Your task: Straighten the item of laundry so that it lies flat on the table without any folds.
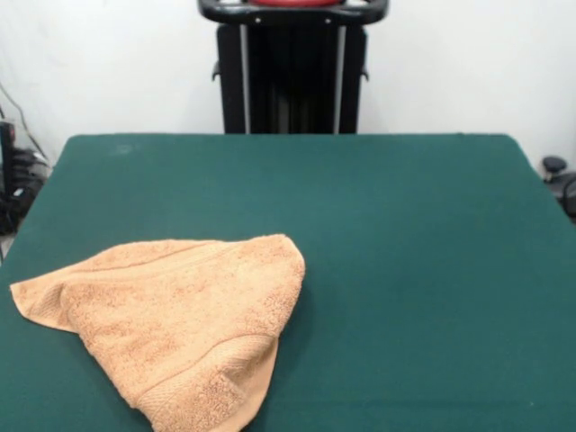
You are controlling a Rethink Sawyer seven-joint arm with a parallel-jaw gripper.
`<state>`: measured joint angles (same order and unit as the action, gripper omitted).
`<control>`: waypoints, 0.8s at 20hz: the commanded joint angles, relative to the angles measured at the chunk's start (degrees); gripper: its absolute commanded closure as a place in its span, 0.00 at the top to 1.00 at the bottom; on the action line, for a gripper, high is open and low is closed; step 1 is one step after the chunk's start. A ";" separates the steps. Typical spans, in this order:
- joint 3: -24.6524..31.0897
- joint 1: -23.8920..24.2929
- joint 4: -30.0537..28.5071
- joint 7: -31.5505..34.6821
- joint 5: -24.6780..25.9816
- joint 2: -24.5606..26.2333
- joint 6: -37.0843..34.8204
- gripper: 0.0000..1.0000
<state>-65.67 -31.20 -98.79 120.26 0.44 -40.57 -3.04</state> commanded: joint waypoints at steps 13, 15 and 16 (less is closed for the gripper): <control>8.13 -5.43 -8.51 13.76 -5.83 15.15 3.67 1.00; 9.31 -4.12 -8.46 11.06 -3.92 11.49 3.54 1.00; 11.03 -2.58 -8.69 9.29 -2.37 8.08 3.26 1.00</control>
<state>-63.36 -34.04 -102.01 120.26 -1.57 -32.51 0.06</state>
